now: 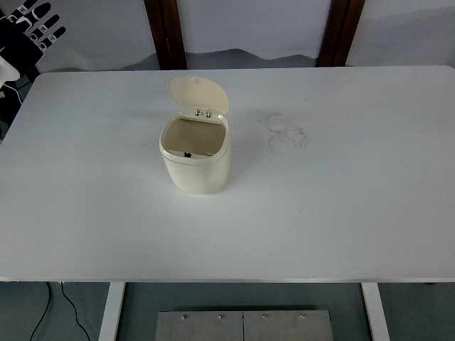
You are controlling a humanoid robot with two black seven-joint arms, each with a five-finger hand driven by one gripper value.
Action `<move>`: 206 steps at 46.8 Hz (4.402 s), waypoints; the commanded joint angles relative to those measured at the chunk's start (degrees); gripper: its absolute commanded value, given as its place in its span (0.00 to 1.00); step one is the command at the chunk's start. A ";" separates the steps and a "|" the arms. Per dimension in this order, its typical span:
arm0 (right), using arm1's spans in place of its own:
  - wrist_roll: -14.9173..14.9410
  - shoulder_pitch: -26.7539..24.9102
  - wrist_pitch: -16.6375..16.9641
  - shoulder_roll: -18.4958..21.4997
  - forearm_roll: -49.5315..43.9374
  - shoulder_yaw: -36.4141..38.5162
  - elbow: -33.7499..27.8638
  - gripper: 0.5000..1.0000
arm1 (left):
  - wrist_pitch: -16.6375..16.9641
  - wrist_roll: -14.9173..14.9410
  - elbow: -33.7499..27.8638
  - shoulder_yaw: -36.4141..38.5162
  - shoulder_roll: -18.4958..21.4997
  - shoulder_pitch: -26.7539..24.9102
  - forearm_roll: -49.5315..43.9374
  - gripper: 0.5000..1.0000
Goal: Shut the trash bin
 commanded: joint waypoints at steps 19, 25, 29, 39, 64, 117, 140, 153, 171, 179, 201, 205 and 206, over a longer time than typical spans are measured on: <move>0.01 0.00 -0.02 0.00 0.00 0.00 0.00 0.99 | -0.09 0.00 0.00 0.00 -0.09 0.53 0.00 1.00; 0.01 0.00 -0.02 0.00 0.09 0.00 0.00 0.99 | -0.18 0.00 0.00 0.00 -0.09 0.88 0.00 1.00; 0.01 0.00 -0.02 0.00 0.00 0.00 0.00 0.99 | -0.18 0.00 0.00 0.00 -0.09 1.05 0.00 1.00; 0.01 0.00 -0.02 0.00 0.00 0.00 0.00 0.99 | -0.18 0.00 0.00 -0.09 -0.09 1.05 0.00 1.00; 0.01 0.00 -0.02 0.00 0.00 0.00 0.00 0.99 | -0.18 0.00 0.00 0.00 -0.09 1.05 0.00 1.00; 0.01 0.00 -0.02 0.00 0.00 0.00 0.00 0.99 | 0.52 7.11 -5.09 1.14 -4.48 -8.26 13.26 1.00; 0.01 0.00 -0.02 0.00 0.00 0.00 0.00 0.99 | 1.14 16.08 -12.13 16.60 -4.30 -21.35 16.61 1.00; 0.01 0.09 -0.02 0.00 0.00 0.00 0.00 0.99 | 1.14 20.30 -13.09 24.69 -5.27 -26.28 16.61 1.00; 0.01 0.09 -0.02 0.00 0.00 0.00 -0.09 0.99 | 0.70 22.67 -16.34 33.13 -6.33 -32.43 16.61 1.00; 0.01 0.00 -0.02 0.00 0.00 0.00 0.00 0.99 | 0.97 24.78 -19.33 34.80 -6.50 -34.28 16.52 1.00; 0.01 0.09 -0.02 0.00 0.00 0.00 0.00 0.99 | 1.14 31.20 -22.85 36.21 -6.42 -37.26 16.35 1.00; 0.01 0.09 -0.02 0.00 0.00 0.00 0.00 0.99 | 1.23 31.99 -24.69 37.26 -6.33 -37.70 15.82 1.00; 0.01 0.09 -0.02 0.00 0.00 0.00 0.00 0.99 | 1.23 31.99 -25.04 37.52 -6.24 -37.88 15.82 1.00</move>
